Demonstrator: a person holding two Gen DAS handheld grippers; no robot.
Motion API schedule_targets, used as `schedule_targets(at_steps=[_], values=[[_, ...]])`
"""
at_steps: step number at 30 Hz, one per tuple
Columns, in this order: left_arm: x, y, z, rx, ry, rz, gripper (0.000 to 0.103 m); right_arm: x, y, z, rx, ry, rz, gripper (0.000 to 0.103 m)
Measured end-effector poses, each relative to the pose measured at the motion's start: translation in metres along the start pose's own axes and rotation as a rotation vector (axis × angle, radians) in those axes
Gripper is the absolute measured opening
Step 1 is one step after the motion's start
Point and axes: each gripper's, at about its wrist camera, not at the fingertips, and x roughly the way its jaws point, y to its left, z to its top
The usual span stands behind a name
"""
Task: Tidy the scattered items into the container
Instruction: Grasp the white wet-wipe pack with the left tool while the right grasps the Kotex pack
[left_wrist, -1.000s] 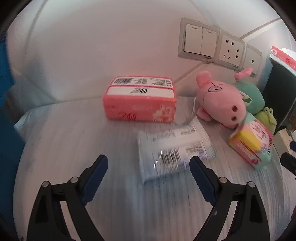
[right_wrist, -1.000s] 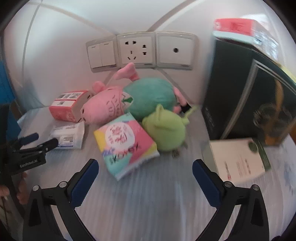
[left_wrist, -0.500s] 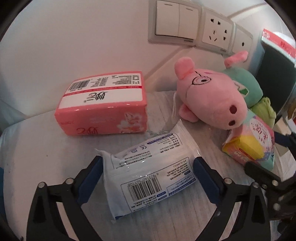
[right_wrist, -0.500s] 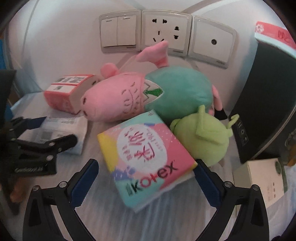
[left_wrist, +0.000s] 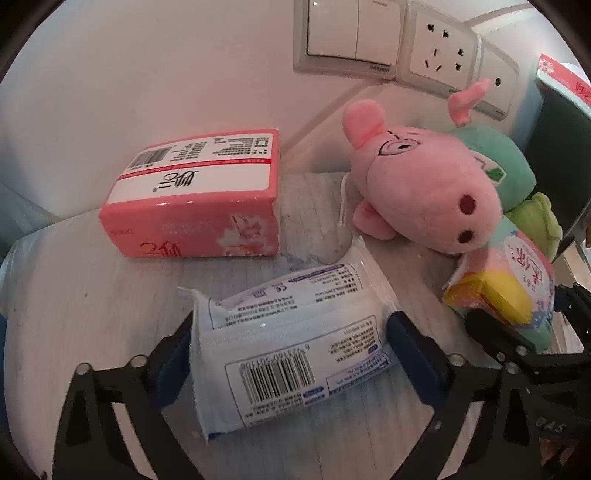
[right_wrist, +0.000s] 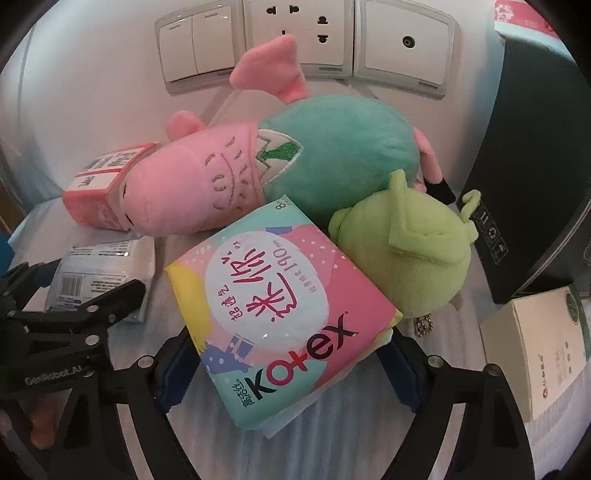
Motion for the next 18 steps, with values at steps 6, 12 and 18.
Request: schedule_targets(at_steps=[6, 12, 18], values=[[-0.018, -0.002, -0.018, -0.052, -0.029, 0.038, 0.088, -0.011, 0.007, -0.015, -0.026, -0.001, -0.030, 0.084], [-0.056, -0.012, -0.044, -0.015, -0.087, 0.092, 0.085, -0.042, 0.006, -0.032, -0.016, -0.022, -0.023, 0.083], [-0.134, -0.015, -0.056, -0.036, -0.156, 0.123, 0.085, -0.104, 0.013, -0.042, -0.038, -0.072, -0.019, 0.083]])
